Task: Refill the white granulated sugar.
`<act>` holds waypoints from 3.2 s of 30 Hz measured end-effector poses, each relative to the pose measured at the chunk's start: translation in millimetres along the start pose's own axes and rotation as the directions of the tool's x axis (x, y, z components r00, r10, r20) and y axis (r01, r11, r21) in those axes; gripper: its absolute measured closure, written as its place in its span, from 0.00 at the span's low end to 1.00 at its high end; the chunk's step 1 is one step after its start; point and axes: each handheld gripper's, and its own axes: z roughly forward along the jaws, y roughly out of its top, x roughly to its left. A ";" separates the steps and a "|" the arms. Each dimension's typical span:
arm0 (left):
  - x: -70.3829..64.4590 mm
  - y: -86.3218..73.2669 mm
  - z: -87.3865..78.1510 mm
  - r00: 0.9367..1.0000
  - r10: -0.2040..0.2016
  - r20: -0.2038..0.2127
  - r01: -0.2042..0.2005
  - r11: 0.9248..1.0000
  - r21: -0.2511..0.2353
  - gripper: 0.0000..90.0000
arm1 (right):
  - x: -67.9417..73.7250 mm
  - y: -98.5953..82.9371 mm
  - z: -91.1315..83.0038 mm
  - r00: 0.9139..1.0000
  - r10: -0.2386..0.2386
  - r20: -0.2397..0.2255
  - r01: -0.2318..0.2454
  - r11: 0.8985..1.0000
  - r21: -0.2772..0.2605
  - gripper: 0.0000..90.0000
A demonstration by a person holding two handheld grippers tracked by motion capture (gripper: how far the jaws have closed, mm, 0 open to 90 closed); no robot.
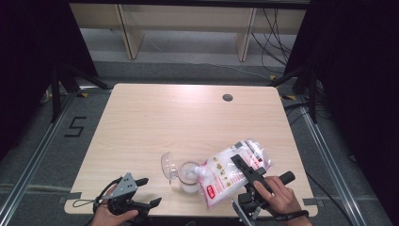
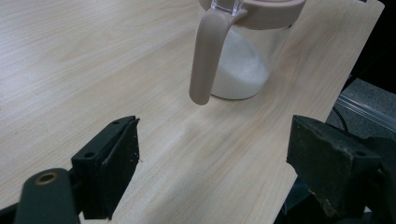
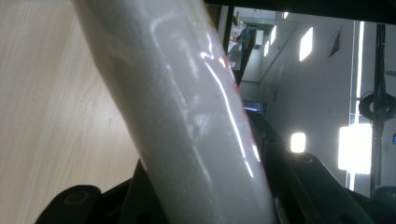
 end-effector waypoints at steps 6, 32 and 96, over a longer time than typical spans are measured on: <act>-0.6 0.1 -0.3 1.000 0.002 -0.009 -0.002 1.000 -0.003 0.19 | 1.9 -1.7 0.2 0.999 0.033 -0.013 -0.033 0.999 0.008 0.75; -1.2 -0.8 -1.7 1.000 0.009 -0.023 -0.009 1.000 0.001 0.19 | -2.1 0.5 -1.0 1.000 -0.027 0.001 0.027 1.000 0.005 0.75; -1.8 -0.4 -1.8 1.000 0.001 -0.020 -0.002 1.000 -0.014 0.20 | -0.8 5.9 -0.9 0.998 -0.064 -0.016 0.064 0.998 -0.002 0.76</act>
